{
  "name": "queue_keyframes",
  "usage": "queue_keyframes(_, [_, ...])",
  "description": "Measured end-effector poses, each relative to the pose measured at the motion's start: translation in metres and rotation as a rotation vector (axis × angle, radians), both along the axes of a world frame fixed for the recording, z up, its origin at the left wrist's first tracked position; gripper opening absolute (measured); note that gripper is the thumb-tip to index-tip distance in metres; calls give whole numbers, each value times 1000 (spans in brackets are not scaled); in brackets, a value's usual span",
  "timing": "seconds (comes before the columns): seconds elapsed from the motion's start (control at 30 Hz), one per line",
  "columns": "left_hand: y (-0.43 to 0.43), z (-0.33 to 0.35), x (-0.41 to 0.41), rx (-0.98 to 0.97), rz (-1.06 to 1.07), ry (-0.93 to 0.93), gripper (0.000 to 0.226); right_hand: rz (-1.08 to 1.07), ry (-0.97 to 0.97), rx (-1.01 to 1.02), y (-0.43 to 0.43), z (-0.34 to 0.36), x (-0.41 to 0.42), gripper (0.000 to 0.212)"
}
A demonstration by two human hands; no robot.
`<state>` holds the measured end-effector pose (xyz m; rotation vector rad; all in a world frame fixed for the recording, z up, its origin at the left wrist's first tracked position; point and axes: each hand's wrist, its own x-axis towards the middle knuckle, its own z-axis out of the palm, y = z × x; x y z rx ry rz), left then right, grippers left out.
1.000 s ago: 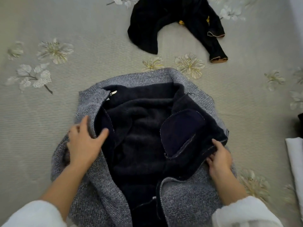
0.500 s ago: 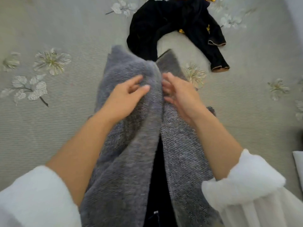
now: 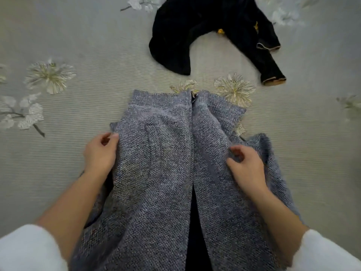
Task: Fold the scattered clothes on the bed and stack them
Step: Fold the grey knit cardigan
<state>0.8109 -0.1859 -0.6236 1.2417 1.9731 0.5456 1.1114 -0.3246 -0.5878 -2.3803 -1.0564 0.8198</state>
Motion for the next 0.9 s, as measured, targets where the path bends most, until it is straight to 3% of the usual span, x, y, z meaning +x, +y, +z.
queue_keyframes(0.13, [39, -10, 16, -70, 171, -106, 44, -270, 26, 127, 49, -13, 22, 21])
queue_keyframes(0.23, [60, -15, 19, -230, 108, -75, 50, -462, 272, 69, 85, -30, 39, 39])
queue_keyframes(0.33, [75, -10, 22, -404, 36, -248, 42, -304, 326, -95, 103, -38, 35, 42])
queue_keyframes(0.43, [75, 10, 33, -531, -125, -478, 18, -208, 304, -71, 109, -32, 29, 32])
queue_keyframes(0.5, [76, 33, 38, -453, -238, -549, 19, -176, 205, 106, 109, -10, 30, 19])
queue_keyframes(0.6, [98, 74, 28, -119, -240, -670, 30, -245, -108, 502, 116, 41, 45, 16])
queue_keyframes(0.7, [123, 91, 19, 191, -161, -664, 19, -298, -161, 685, 138, 62, 64, 21])
queue_keyframes(0.77, [129, 70, 14, 203, -123, -480, 19, -230, -69, 508, 148, 44, 68, 27])
queue_keyframes(0.83, [121, 37, 11, -46, -59, -346, 32, -162, 43, 237, 142, 15, 63, 59])
queue_keyframes(0.9, [103, 10, 10, -286, -34, -273, 26, -100, -19, 73, 122, -11, 54, 64])
